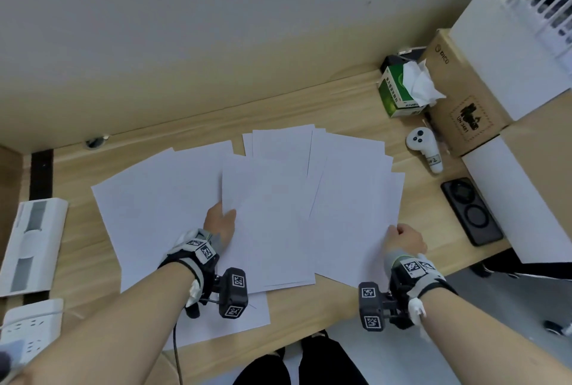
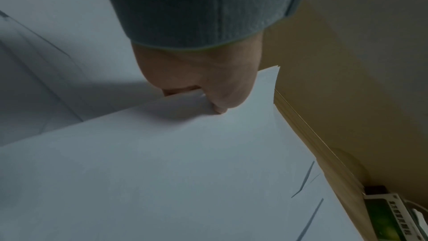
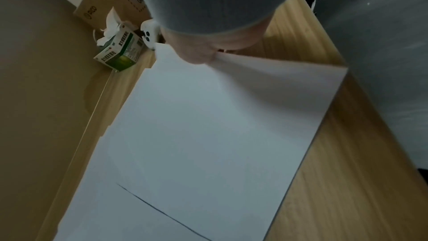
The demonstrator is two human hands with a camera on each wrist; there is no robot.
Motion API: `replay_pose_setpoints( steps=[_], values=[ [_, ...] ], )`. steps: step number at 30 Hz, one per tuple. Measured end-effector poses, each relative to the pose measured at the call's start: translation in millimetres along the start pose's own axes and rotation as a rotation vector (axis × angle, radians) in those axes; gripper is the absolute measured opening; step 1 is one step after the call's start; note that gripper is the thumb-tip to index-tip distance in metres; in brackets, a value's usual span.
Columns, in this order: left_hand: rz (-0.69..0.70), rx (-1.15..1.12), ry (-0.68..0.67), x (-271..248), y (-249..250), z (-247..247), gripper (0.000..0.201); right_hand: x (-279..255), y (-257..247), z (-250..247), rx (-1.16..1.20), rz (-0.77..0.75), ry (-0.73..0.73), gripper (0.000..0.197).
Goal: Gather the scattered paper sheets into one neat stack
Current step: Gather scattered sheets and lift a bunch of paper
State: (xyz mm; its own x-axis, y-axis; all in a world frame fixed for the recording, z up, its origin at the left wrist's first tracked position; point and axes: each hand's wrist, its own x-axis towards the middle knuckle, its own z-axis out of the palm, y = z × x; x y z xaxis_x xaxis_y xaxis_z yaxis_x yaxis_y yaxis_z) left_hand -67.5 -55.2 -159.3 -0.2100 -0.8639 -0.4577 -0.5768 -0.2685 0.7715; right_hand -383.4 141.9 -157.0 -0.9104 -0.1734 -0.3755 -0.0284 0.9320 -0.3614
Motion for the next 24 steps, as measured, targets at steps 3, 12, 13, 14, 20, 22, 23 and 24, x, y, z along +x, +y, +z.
replay_pose_setpoints(
  steps=[3, 12, 13, 14, 20, 22, 23, 24],
  values=[
    [-0.052, -0.014, 0.018, 3.5, -7.3, 2.4, 0.016, 1.9, -2.0, -3.8, 0.146, 0.008, 0.118, 0.027],
    [-0.027, -0.046, 0.025, -5.4, 1.7, -14.8, 0.024, -19.9, -44.4, -4.3, 0.409, -0.095, 0.048, 0.021],
    [-0.045, -0.032, 0.024, -3.6, 1.1, -16.8, 0.028, -23.4, -49.2, 0.0, 0.409, -0.13, 0.01, 0.02],
    [-0.065, -0.012, 0.025, -1.3, -2.3, -17.9, 0.027, -27.2, -52.9, 5.2, 0.408, -0.17, -0.026, 0.021],
    [-0.131, 0.033, 0.105, -7.5, -26.8, -33.6, 0.022, -50.1, -66.8, 33.7, 0.399, -0.144, -0.041, 0.024],
    [-0.161, 0.057, 0.151, -9.6, -30.4, -42.6, 0.017, -50.4, -68.9, 34.6, 0.409, -0.108, -0.04, 0.025],
    [-0.187, 0.068, 0.19, -10.7, -33.7, -48.7, 0.017, -51.6, -70.1, 38.2, 0.404, -0.108, -0.057, 0.027],
    [-0.201, 0.076, 0.226, -11.0, -36.7, -53.1, 0.019, -52.6, -71.9, 40.7, 0.393, -0.116, -0.072, 0.029]
  ],
)
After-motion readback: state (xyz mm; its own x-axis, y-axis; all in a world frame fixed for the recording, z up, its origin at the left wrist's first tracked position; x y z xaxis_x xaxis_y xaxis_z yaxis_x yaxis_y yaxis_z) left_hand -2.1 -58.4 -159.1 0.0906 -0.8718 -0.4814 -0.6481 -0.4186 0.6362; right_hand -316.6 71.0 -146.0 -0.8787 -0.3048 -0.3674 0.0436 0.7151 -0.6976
